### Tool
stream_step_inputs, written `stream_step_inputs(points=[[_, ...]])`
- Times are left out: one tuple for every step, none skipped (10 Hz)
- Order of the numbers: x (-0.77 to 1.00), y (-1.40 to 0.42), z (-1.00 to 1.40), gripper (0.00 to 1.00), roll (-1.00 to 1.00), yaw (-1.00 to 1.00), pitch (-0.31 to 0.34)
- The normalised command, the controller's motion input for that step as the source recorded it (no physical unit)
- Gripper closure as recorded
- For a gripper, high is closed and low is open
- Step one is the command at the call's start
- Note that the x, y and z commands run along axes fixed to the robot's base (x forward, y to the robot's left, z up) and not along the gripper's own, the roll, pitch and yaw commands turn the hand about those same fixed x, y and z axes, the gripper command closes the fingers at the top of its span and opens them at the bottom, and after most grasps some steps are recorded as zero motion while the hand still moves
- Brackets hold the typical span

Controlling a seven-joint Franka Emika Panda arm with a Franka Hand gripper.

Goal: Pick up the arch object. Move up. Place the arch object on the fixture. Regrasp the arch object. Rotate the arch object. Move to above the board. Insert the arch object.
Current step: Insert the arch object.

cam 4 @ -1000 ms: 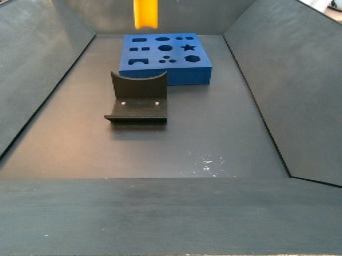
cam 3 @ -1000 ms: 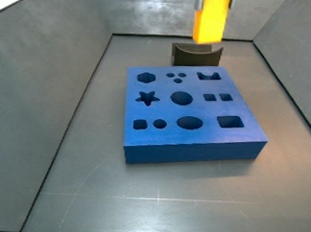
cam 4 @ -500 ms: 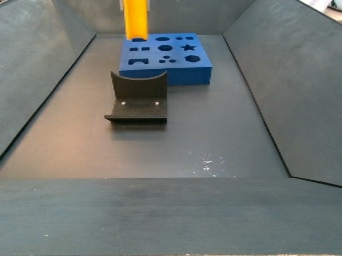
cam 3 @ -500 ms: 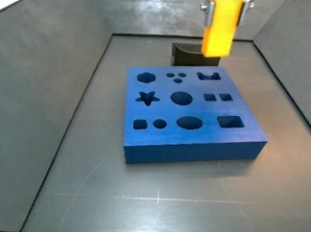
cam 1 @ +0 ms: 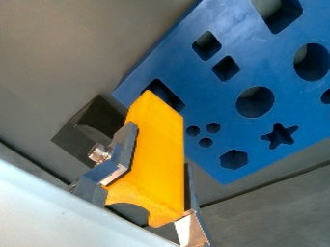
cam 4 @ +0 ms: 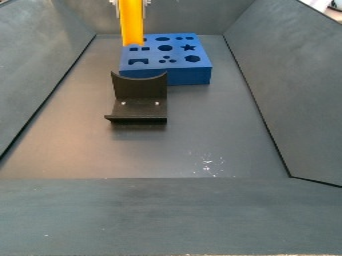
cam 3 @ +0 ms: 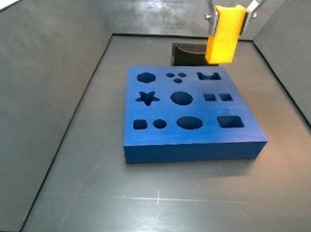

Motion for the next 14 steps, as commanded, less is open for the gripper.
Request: stream_step_inputs(points=[[0.00, 0.00, -0.25, 1.00, 0.08, 0.00, 0.000], [-0.04, 0.00, -0.25, 1.00, 0.08, 0.00, 0.027], [0.00, 0.00, -0.03, 1.00, 0.00, 0.00, 0.000], [0.03, 0.00, -0.19, 1.00, 0.05, 0.00, 0.046], [0.14, 0.00, -0.27, 1.00, 0.07, 0.05, 0.063], [0.14, 0.00, -0.27, 1.00, 0.05, 0.05, 0.050], [0.11, 0.02, -0.20, 1.00, 0.00, 0.00, 0.000], [0.03, 0.03, -0.18, 1.00, 0.00, 0.00, 0.000], [-0.02, 0.09, -0.11, 1.00, 0.00, 0.00, 0.046], [0.00, 0.00, -0.03, 1.00, 0.00, 0.00, 0.000], [0.00, 0.00, -0.11, 1.00, 0.00, 0.00, 0.000], [0.09, 0.00, -0.21, 1.00, 0.02, 0.00, 0.000], [0.10, 0.00, -0.23, 1.00, 0.03, 0.00, 0.000], [0.10, 0.00, -0.23, 1.00, 0.02, 0.00, 0.000]])
